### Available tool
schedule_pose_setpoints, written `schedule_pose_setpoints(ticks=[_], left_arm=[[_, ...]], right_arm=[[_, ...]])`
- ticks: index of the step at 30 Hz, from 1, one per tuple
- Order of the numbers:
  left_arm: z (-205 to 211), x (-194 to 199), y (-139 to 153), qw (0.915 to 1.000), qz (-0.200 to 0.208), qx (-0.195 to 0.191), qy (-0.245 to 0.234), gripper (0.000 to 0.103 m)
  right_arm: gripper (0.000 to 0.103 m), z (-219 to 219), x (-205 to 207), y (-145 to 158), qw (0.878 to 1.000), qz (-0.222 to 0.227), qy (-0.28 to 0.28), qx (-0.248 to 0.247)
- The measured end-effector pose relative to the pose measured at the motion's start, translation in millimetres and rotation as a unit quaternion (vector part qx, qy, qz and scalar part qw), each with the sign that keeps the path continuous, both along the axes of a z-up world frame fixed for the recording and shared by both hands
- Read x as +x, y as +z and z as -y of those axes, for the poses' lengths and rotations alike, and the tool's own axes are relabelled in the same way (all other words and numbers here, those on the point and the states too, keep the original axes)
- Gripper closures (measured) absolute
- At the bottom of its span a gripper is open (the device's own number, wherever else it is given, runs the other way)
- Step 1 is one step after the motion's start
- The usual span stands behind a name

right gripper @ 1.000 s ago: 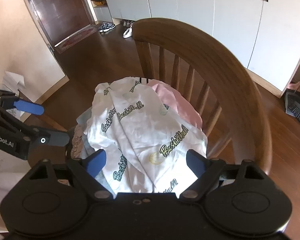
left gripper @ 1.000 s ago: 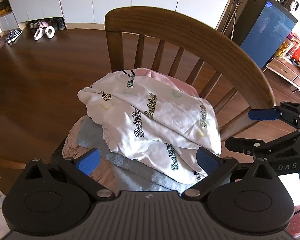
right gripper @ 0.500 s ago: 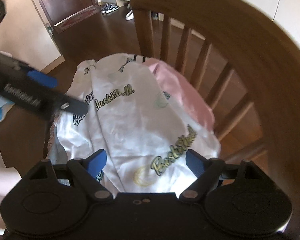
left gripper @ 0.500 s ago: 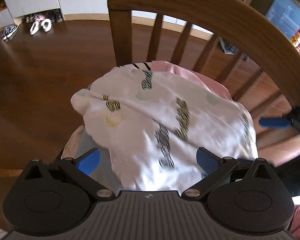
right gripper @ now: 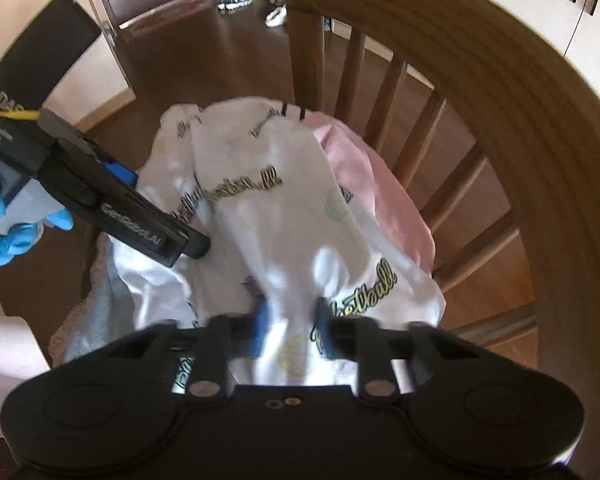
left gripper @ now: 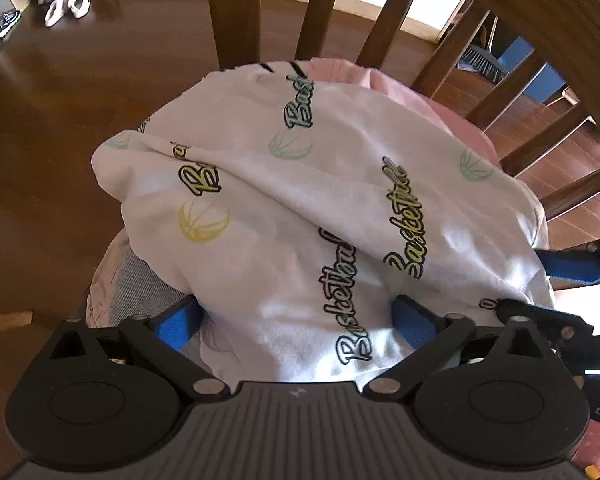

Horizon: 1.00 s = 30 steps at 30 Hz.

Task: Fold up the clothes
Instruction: 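Grasp the white Basketball shirt with the left gripper while the right gripper grasps it too, then lift the shirt with both grippers and carry it onto the bed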

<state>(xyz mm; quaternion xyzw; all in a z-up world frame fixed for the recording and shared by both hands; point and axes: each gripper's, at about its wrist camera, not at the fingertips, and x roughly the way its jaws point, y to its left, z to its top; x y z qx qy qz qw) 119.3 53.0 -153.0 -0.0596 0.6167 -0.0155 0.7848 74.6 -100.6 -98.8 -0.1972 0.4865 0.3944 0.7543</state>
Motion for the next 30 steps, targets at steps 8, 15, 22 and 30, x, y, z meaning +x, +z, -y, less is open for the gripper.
schedule_pose_setpoints(ticks=[8,15,22,30], left_arm=[[-4,-25,49,0.9983,0.032,-0.029,0.039,0.089],[-2,-70,118,0.9895,0.123,-0.048,0.06,0.092],[-17,-117,167,0.9779,0.178,-0.03,0.106,0.092],[-64,-181,250,0.949,0.253,0.025,0.186,0.092]], right_arm=[[0.026,13,-16,48,0.998,0.018,0.027,0.058],[0.03,29,-12,99,0.989,-0.012,0.023,0.146],[0.027,8,-21,138,0.975,-0.021,0.069,0.21],[0.024,-57,-56,209,0.931,-0.019,0.222,0.289]])
